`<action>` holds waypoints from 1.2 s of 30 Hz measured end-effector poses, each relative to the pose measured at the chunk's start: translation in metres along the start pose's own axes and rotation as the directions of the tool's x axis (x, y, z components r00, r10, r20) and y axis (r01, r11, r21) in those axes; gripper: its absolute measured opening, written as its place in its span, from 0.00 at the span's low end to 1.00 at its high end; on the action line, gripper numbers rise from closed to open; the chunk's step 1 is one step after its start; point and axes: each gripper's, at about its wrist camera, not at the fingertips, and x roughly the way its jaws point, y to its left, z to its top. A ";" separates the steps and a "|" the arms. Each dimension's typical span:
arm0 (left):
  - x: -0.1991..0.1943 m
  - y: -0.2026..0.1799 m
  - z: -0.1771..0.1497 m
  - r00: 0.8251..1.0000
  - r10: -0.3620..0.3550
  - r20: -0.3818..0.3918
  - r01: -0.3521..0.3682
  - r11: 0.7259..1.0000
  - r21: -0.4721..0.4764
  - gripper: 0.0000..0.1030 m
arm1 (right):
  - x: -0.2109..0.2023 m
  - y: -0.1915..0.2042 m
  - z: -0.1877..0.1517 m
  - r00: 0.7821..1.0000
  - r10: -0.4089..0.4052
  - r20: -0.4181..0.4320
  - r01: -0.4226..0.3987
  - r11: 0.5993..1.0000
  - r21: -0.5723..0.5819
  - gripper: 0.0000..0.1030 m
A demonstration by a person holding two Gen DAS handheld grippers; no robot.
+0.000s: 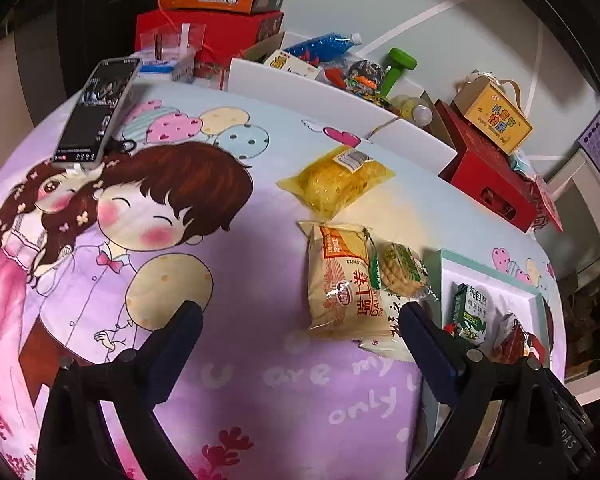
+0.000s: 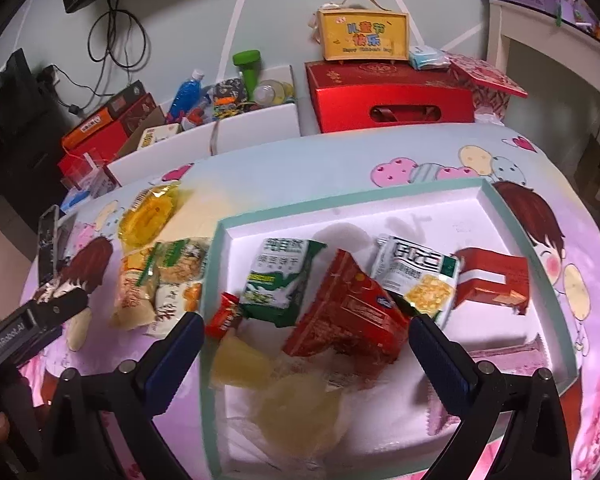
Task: Organize snacks
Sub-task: 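Move the open left tool back to the yellow pastry bag on the pile, then grasp the yellow-orange pastry bag with the left tool while the right tool grasps the green-wrapped bun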
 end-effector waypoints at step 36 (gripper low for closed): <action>0.055 -0.024 0.029 0.996 -0.045 -0.080 0.047 0.999 0.013 0.86 | 0.035 0.054 0.039 0.996 0.077 0.046 -0.074 0.994 -0.080 0.99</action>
